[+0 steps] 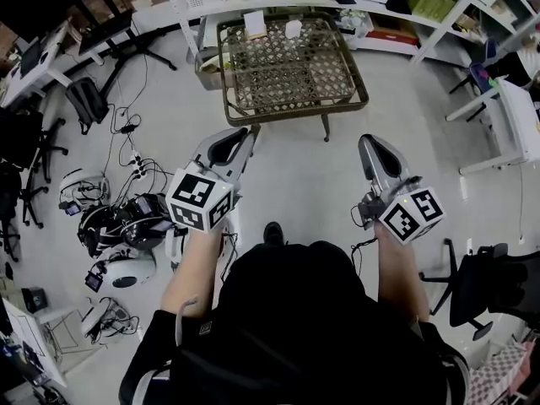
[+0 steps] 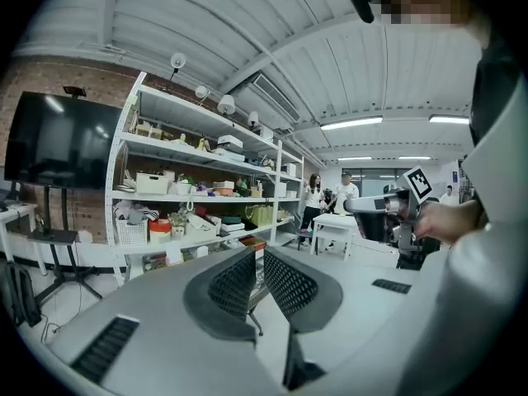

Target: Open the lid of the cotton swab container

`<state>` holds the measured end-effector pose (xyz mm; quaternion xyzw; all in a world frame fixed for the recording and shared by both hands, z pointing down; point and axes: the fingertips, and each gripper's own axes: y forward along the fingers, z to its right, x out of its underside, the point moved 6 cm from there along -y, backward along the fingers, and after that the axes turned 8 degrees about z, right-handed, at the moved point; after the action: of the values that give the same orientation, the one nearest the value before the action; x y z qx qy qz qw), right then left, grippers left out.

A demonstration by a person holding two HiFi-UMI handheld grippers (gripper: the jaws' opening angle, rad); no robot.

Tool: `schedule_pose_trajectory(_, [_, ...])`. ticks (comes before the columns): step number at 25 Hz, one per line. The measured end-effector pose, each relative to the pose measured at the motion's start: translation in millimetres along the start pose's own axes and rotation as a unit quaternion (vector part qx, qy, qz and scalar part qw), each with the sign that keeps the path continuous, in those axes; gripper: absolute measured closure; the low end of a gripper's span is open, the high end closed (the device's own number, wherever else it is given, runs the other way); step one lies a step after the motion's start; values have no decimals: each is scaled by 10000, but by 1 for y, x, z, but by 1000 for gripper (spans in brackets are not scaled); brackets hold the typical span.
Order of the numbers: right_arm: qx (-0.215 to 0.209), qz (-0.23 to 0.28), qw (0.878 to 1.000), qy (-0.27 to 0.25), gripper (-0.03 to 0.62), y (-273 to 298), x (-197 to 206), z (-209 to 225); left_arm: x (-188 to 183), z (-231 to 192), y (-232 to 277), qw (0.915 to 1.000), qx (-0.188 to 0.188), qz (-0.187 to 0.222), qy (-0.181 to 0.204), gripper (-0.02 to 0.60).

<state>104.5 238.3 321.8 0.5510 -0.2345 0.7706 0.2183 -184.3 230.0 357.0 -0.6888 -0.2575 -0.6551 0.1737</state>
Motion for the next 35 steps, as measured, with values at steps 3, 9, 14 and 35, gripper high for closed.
schedule_pose_trajectory(3, [13, -112, 9999, -16, 583, 13, 4, 3, 1, -15, 1, 10000, -50, 27, -42, 546])
schedule_pose_trajectory(9, [69, -142, 9999, -11, 583, 35, 7, 15, 9, -41, 5, 9997, -204, -38, -146, 546])
schedule_pose_trajectory(14, [47, -254, 9997, 16, 583, 53, 13, 38, 11, -51, 20, 9994, -277, -121, -191, 546])
schedule_pose_trajectory(35, [-286, -372, 9979, 443, 583, 196, 8, 221, -10, -119, 219, 9980, -531, -314, -95, 569])
